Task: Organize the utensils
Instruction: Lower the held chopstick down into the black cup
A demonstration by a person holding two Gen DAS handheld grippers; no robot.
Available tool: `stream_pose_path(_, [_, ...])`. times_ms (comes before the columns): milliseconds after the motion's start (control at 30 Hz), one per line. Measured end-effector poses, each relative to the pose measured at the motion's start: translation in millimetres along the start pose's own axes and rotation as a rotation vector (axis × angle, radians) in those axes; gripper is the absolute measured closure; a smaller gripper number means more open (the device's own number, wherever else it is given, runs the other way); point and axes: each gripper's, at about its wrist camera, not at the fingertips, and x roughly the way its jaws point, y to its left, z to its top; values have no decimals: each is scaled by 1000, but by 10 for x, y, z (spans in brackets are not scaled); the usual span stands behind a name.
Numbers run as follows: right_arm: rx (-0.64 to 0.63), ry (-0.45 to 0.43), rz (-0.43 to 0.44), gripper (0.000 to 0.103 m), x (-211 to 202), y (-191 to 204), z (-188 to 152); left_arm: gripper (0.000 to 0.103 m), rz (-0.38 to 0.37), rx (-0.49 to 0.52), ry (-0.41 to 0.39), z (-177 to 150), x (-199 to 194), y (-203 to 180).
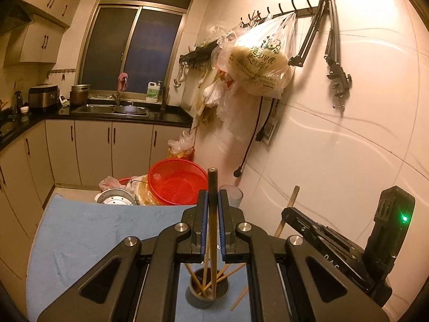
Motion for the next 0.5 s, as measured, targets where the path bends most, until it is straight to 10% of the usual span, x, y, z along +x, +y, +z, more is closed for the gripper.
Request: stream_pose_path(500, [7, 48, -17, 95, 584, -177, -265, 96, 24, -61, 91, -394, 613, 314])
